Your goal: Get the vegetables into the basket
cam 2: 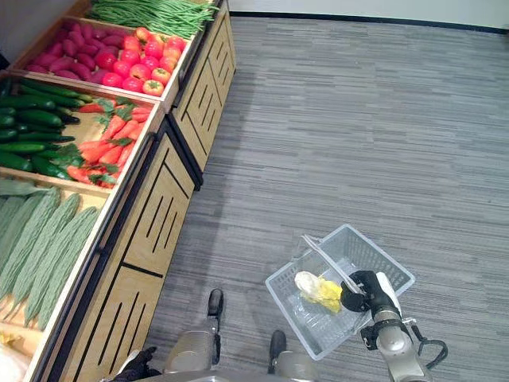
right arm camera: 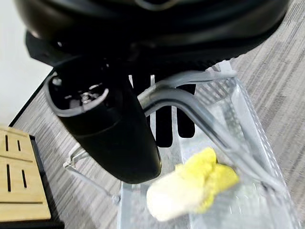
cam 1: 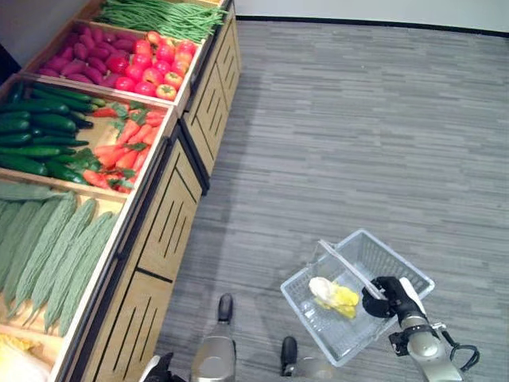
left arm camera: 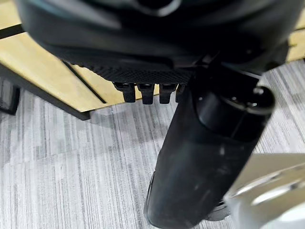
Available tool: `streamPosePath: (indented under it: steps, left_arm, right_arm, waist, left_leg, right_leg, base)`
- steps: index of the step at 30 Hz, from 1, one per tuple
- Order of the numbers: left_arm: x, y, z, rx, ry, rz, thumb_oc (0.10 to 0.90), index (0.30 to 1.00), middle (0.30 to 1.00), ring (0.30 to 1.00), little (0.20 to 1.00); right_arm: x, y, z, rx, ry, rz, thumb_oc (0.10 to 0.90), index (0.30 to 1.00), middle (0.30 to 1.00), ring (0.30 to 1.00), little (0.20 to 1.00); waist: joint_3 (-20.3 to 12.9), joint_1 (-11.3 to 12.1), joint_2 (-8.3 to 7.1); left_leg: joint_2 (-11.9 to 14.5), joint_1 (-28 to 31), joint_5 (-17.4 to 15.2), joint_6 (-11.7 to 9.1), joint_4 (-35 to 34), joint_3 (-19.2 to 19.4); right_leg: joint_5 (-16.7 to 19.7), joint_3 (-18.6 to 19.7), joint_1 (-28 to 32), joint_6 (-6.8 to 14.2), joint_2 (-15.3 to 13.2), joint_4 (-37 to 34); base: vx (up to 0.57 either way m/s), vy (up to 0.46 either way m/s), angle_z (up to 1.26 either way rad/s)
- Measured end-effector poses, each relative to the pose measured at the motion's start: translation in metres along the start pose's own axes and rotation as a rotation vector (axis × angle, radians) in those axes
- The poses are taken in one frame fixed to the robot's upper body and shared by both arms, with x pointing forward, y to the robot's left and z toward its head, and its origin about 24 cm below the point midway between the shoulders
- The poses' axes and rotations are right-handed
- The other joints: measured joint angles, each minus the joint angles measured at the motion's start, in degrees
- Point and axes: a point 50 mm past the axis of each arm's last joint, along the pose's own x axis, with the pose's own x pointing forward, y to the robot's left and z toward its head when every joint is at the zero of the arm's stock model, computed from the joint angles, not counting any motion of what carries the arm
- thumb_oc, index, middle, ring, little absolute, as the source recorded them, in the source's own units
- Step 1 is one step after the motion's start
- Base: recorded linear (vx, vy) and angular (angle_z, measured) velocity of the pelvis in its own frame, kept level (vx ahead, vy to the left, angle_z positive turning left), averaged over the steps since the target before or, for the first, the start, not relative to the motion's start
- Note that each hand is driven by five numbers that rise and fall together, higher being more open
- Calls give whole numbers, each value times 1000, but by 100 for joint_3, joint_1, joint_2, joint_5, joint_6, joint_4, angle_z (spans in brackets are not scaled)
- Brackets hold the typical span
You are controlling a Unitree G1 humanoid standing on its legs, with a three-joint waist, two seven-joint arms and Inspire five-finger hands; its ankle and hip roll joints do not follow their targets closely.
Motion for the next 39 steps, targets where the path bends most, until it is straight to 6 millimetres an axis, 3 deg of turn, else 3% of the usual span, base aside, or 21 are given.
streamPosePath:
  steps: [1,4,6,8,10,11,12,13,14,15,16,18,19,20,21,22,23,27,30,32,39]
  left_arm:
    - [2,4,4,2,-5,13,900,1000,1000,1000,1000]
    - [5,21,20,48,-84,63,900,1000,1000,1000,1000]
    - [7,35,27,59,-101,99,900,1000,1000,1000,1000]
    - [9,47,35,73,-116,125,900,1000,1000,1000,1000]
    - [9,49,37,73,-121,131,900,1000,1000,1000,1000]
    - [9,52,37,76,-118,135,900,1000,1000,1000,1000]
    - [8,45,27,98,-88,109,900,1000,1000,1000,1000]
    - [8,46,25,103,-71,109,900,1000,1000,1000,1000]
    - [12,38,40,94,-63,88,900,1000,1000,1000,1000]
    - [11,33,37,62,-50,79,900,1000,1000,1000,1000]
    - [10,29,31,46,-49,72,900,1000,1000,1000,1000]
    - [6,25,21,24,-59,71,900,1000,1000,1000,1000]
    - [4,18,12,16,-44,57,900,1000,1000,1000,1000]
    - [2,13,6,29,-37,47,900,1000,1000,1000,1000]
    - [0,18,-3,36,-13,55,900,1000,1000,1000,1000]
    - [0,10,-4,28,2,32,900,1000,1000,1000,1000]
    - [0,7,-6,27,17,20,900,1000,1000,1000,1000]
    - [0,5,-1,26,0,16,900,1000,1000,1000,1000]
    - [2,8,8,43,-29,28,900,1000,1000,1000,1000]
    - [4,14,13,65,-43,39,900,1000,1000,1000,1000]
    - [5,8,23,54,-67,28,900,1000,1000,1000,1000]
  right_arm:
    - [-11,14,-13,35,48,13,400,300,300,300,300]
    - [-22,24,-25,34,83,44,400,300,300,300,300]
    - [-17,34,-14,53,52,66,400,300,300,300,300]
    - [-8,38,3,43,-3,88,400,300,300,300,300]
    - [4,37,22,41,-58,84,400,300,300,300,300]
    - [10,40,34,37,-88,100,400,300,300,300,300]
    - [10,39,36,32,-106,103,400,300,300,300,300]
    - [9,42,36,34,-104,114,400,300,300,300,300]
    - [10,35,62,33,-216,97,400,300,300,300,300]
    - [7,46,68,40,-246,133,400,300,300,300,300]
    - [0,57,49,45,-173,161,400,300,300,300,300]
    - [-5,60,35,38,-122,178,400,300,300,300,300]
    - [-7,60,29,31,-104,183,400,300,300,300,300]
    - [-9,58,24,24,-90,180,400,300,300,300,300]
    - [-11,55,18,24,-72,175,400,300,300,300,300]
    - [-5,46,17,-2,-62,158,400,300,300,300,300]
    - [1,36,22,-15,-71,132,400,300,300,300,300]
    - [9,12,30,-54,-105,75,400,300,300,300,300]
    - [10,2,29,-90,-107,54,400,300,300,300,300]
    - [8,1,25,-84,-93,48,400,300,300,300,300]
    - [7,0,21,-83,-82,44,400,300,300,300,300]
  waist:
    - [-35,-71,-206]
    - [-397,-153,-390]
    - [-470,-122,-452]
    - [-503,-31,-503]
    - [-506,36,-543]
    - [-472,75,-584]
    - [-474,78,-529]
    - [-376,159,-603]
    - [55,-45,-238]
    - [140,-353,-151]
    - [110,-364,-231]
    - [-17,-337,-320]
    - [-176,-281,-201]
    - [-328,-303,-149]
    - [-424,-304,-304]
    - [-406,-159,-115]
    - [-389,-60,-198]
    - [-391,-54,-208]
    - [-391,-125,-170]
    - [-364,-257,-209]
    - [-250,-298,59]
  left_leg:
    - [-288,440,-98,203,-130,234]
    - [-806,713,-407,635,-88,399]
    - [-878,718,-488,746,-82,437]
    - [-907,723,-515,786,-81,449]
    - [-905,782,-516,786,-51,476]
    - [-831,701,-611,822,293,493]
    - [-727,821,-951,840,315,631]
    - [-847,825,-1081,1051,310,600]
    - [-644,760,-1293,1114,604,500]
    - [-697,870,-1467,881,652,411]
    - [-834,1231,-1674,665,647,286]
    - [-836,1413,-1913,723,871,235]
    - [-686,1573,-1944,687,727,192]
    - [-584,1739,-1866,566,591,65]
    - [-679,1857,-1818,427,609,-27]
    - [-448,1809,-1840,238,812,1]
    - [-372,1468,-1854,115,1456,-62]
    - [-150,1312,-1857,90,906,-179]
    - [-18,1050,-1293,131,876,-241]
    - [6,1013,-1229,62,914,-328]
    - [-9,1015,-1219,52,910,-338]
  right_leg:
    - [-214,37,251,214,-322,218]
    - [-451,-168,-120,515,-839,1353]
    - [-512,-114,-424,758,-946,1759]
    - [-302,-58,-412,991,-945,1494]
    - [-125,-65,-304,1042,-919,1417]
    - [-71,-26,-515,1033,-867,1963]
    - [10,70,-1258,1055,-788,3829]
    - [-175,188,-1812,979,-851,4646]
    - [-874,-363,-2814,543,-620,4159]
    - [-450,-335,-3434,500,-516,2181]
    - [-138,-128,-3418,602,-606,897]
    - [100,-189,-3579,386,-667,1133]
    - [211,-349,-3637,197,-553,1852]
    - [302,-554,-3421,211,-440,2140]
    - [814,-597,-2898,22,-444,1887]
    - [1023,-614,-2767,-138,-225,1712]
    - [1045,-598,-2477,-249,-199,1277]
    - [948,-631,-1900,-339,44,727]
    - [785,-696,-1666,-310,299,506]
    - [680,-757,-1603,-329,316,397]
    - [758,-762,-1511,-218,305,241]
  base:
    - [315,372,-53]
    - [205,315,-15]
    - [82,191,-13]
    - [84,167,-14]
    - [77,202,-10]
    - [67,185,7]
    - [222,74,-2]
    - [309,-30,-3]
    - [467,-238,9]
    - [400,-320,63]
    - [380,-358,91]
    - [164,-208,79]
    - [87,-153,65]
    - [123,-225,82]
    - [106,-202,53]
    - [134,-272,34]
    - [99,-201,-5]
    - [66,-138,6]
    - [50,-113,-6]
    - [70,-101,4]
    - [33,-35,2]
